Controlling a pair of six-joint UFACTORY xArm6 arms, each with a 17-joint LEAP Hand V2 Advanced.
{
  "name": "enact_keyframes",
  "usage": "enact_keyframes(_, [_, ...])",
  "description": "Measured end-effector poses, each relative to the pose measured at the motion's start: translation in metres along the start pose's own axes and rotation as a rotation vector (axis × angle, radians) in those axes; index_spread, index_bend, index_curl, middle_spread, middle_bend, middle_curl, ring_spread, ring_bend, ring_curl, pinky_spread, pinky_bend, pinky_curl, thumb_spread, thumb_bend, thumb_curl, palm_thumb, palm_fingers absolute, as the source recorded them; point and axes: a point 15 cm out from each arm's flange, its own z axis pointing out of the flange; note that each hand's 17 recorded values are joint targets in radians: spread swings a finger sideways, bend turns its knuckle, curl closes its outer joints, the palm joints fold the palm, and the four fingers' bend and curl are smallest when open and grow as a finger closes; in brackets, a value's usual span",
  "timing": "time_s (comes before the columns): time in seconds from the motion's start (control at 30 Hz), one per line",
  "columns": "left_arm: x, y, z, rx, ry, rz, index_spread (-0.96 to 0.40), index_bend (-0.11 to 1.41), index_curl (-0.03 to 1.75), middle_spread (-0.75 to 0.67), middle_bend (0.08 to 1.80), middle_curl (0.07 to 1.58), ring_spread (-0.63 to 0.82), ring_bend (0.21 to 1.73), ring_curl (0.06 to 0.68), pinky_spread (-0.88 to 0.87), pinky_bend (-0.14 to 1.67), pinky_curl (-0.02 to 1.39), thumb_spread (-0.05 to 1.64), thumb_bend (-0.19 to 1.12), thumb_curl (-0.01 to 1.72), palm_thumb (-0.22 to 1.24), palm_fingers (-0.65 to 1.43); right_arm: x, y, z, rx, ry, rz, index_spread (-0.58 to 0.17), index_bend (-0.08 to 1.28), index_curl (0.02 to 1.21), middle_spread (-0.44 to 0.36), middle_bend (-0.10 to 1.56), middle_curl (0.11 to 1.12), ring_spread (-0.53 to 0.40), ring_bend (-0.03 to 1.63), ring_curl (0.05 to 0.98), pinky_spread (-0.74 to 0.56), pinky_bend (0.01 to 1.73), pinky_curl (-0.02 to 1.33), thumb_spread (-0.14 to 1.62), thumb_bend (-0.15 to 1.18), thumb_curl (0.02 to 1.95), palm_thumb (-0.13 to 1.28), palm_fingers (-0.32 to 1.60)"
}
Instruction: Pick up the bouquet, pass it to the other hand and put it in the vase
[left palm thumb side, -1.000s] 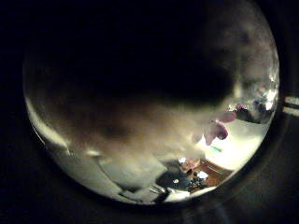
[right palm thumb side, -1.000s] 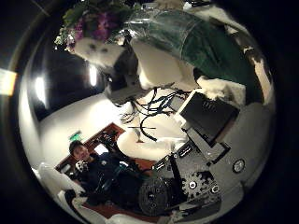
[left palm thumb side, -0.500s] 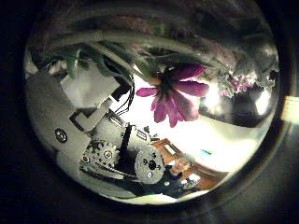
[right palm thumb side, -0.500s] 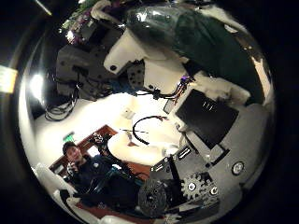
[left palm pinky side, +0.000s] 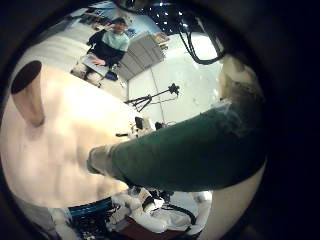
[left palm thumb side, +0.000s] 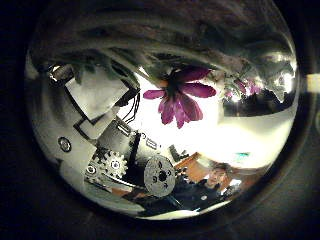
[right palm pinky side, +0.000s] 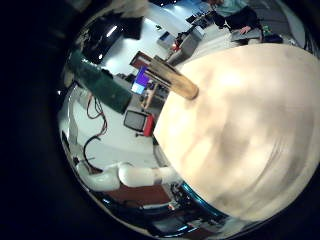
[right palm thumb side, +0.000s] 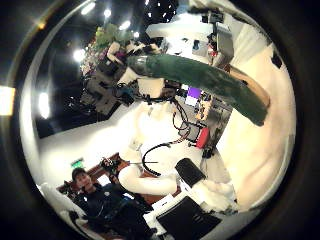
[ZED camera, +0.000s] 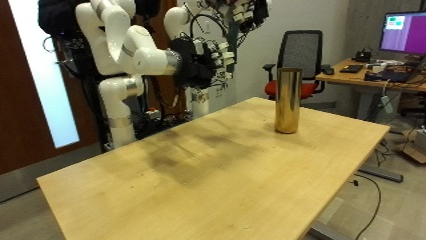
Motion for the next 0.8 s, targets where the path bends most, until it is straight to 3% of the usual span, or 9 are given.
enact_keyframes(0.07, [0.008, -0.004, -0.006, 0.014, -0.016, 0.018, -0.63, 0.9, 0.5, -0.64, 0.99, 1.13, -0.43, 1.45, 0.591, -0.55, 1.27, 0.64, 0.4, -0.02, 0.74, 1.11, 1.0, 0.003, -0.002, -0.006, 0.015, 0.004, 0.013, -0.343, 0.13, 0.39, 0.106, 0.24, 0.33, 0.169, 0.46, 0.284, 0.4, 0.47, 0.53, 0.92, -0.04, 0.54, 0.75, -0.13])
enact_keyframes(0.27, [0.026, -0.018, -0.035, 0.089, -0.067, 0.078, -0.66, 0.83, 0.67, -0.62, 1.03, 1.14, -0.42, 1.47, 0.599, -0.55, 1.28, 0.65, 0.34, -0.02, 0.79, 1.1, 0.97, 0.011, -0.004, -0.014, 0.04, 0.01, 0.041, -0.336, 0.13, 0.28, 0.118, 0.17, 0.3, 0.187, 0.33, 0.244, 0.37, 0.35, 0.42, 0.95, -0.03, 0.48, 0.69, -0.1])
enact_keyframes(0.53, [0.049, -0.028, -0.077, 0.195, -0.143, 0.164, -0.69, 0.71, 0.92, -0.6, 1.05, 1.13, -0.42, 1.49, 0.598, -0.54, 1.3, 0.66, 0.32, -0.02, 0.83, 1.09, 0.96, 0.016, -0.002, -0.013, 0.038, 0.006, 0.057, -0.343, 0.14, 0.22, 0.101, 0.17, 0.27, 0.18, 0.29, 0.243, 0.34, 0.34, 0.37, 0.95, -0.03, 0.46, 0.69, -0.07])
enact_keyframes(0.8, [0.051, -0.043, -0.114, 0.276, -0.175, 0.195, -0.72, 0.6, 1.12, -0.59, 1.06, 1.12, -0.41, 1.49, 0.595, -0.53, 1.3, 0.66, 0.31, -0.02, 0.85, 1.09, 0.96, 0.019, -0.002, -0.013, 0.038, 0.004, 0.066, -0.341, 0.16, 0.23, 0.094, 0.17, 0.25, 0.174, 0.28, 0.25, 0.33, 0.34, 0.35, 0.96, -0.03, 0.44, 0.7, -0.05])
